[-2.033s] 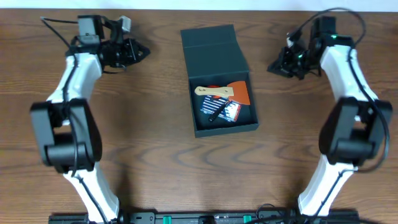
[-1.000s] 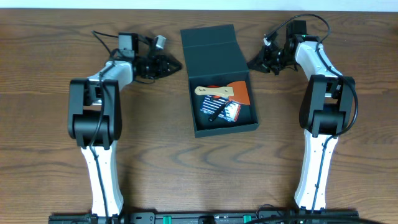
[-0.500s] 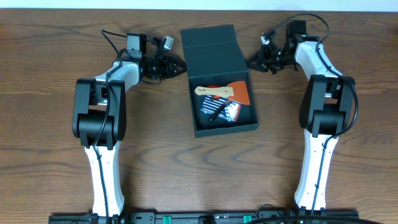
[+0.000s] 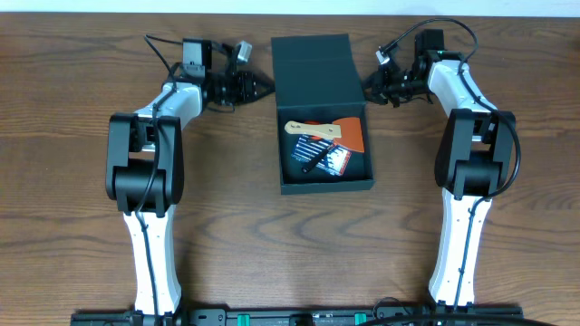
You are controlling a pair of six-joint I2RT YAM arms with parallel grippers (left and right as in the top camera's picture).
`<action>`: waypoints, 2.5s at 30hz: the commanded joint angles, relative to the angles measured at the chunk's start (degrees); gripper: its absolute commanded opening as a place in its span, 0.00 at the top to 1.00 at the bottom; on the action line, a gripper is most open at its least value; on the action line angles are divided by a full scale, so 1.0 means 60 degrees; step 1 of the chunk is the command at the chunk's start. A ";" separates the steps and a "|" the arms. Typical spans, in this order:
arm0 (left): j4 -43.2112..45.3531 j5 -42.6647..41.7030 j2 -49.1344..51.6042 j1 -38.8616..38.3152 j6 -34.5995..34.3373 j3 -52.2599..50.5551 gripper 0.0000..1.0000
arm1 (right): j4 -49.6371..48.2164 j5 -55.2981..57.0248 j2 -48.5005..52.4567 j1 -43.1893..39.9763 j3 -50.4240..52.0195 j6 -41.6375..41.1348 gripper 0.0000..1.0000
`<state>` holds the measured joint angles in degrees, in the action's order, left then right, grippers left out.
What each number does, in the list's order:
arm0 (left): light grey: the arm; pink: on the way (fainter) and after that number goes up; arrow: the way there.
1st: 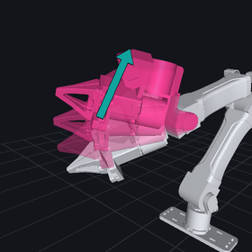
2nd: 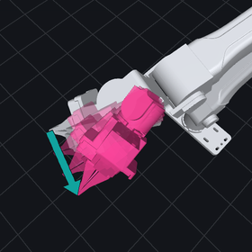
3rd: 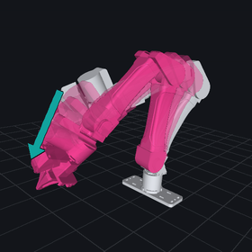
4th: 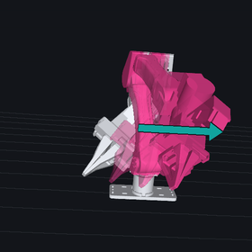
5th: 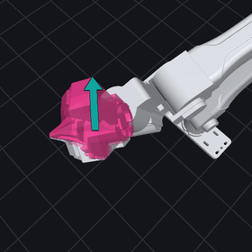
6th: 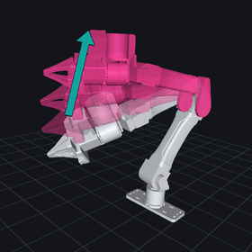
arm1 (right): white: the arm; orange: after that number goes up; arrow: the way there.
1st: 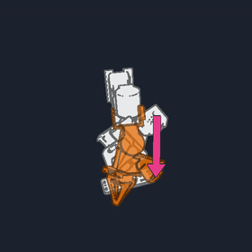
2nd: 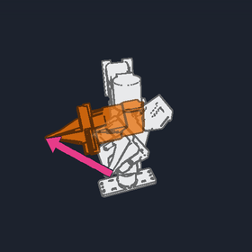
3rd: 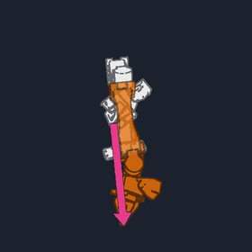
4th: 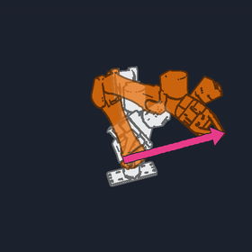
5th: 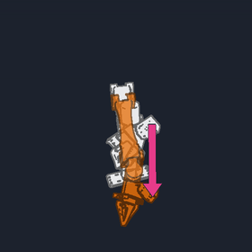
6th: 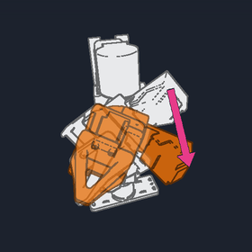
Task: Pack container
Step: 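Swing the lid over with both grippers to close the box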
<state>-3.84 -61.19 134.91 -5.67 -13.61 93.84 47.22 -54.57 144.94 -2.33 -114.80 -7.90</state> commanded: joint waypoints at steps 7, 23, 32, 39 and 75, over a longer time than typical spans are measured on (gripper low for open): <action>-0.0051 -0.0299 0.0106 0.0018 -0.0219 0.0652 0.94 | -0.0018 -0.0568 0.0237 0.0018 -0.0295 0.0299 0.99; -0.1719 0.0634 0.0492 0.0029 0.1035 0.0648 0.94 | -0.0015 -0.0448 0.0237 -0.0062 -0.0295 0.0295 0.99; -0.1698 0.0583 0.0816 -0.0029 0.0754 0.0652 0.94 | 0.0004 -0.0470 0.0237 -0.0062 -0.0295 0.0295 0.99; -0.1198 -0.0321 0.0809 -0.0193 0.0535 0.0798 0.95 | -0.0237 -0.1821 0.0237 -0.0062 -0.0295 0.0656 0.99; -0.4659 -0.0357 -0.2011 -0.1111 0.2310 0.2051 0.95 | 0.3027 0.0025 -0.3388 -0.0062 -0.0295 0.2415 0.99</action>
<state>-29.74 -63.68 123.61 -10.98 -3.68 105.45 64.18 -55.46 127.17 -3.64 -115.46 3.88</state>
